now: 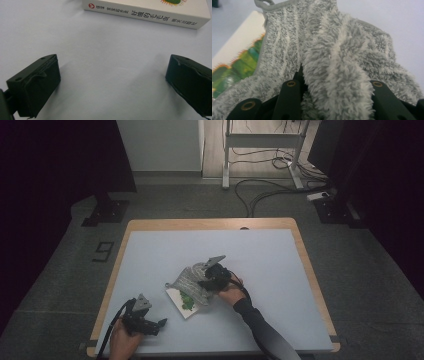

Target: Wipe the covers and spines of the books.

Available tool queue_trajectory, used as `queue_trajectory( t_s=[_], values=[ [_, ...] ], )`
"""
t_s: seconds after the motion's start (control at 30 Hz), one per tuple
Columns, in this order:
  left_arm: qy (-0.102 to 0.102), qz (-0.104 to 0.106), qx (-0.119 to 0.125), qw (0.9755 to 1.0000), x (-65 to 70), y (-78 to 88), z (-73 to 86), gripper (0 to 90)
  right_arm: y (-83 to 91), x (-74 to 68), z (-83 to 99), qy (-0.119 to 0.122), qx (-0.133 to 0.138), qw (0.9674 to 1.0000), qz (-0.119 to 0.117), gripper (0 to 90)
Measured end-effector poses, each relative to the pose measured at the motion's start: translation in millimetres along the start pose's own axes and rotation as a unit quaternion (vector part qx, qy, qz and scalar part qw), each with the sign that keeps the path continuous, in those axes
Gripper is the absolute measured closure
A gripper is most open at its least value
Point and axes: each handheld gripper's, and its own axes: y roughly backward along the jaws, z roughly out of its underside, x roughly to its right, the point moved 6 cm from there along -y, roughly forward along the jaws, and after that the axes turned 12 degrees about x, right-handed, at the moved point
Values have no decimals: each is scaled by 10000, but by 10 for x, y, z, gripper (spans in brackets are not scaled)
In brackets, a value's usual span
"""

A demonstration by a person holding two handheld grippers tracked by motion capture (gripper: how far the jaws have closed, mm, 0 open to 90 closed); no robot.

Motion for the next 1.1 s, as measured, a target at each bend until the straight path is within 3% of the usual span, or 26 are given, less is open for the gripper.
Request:
queue_trajectory(
  t_s=[0.43, 0.73, 0.83, 1.1],
  values=[
    [-12, 4, -10, 10000, -2, 1, 1, 0, 113, 316, 82, -121, 2, 9992, 378, 618],
    [-5, 6, -9, 10000, -1, 1, 1, 0, 133, 359, 88, -132, -67, 9987, 488, 618],
    [-5, 6, -9, 10000, -1, 1, 1, 0, 102, 371, 59, -30, -93, 9985, 547, 618],
    [-4, 6, -10, 10000, -2, 1, 1, 0, -11, 414, -30, -35, -168, 9980, 613, 618]
  ],
)
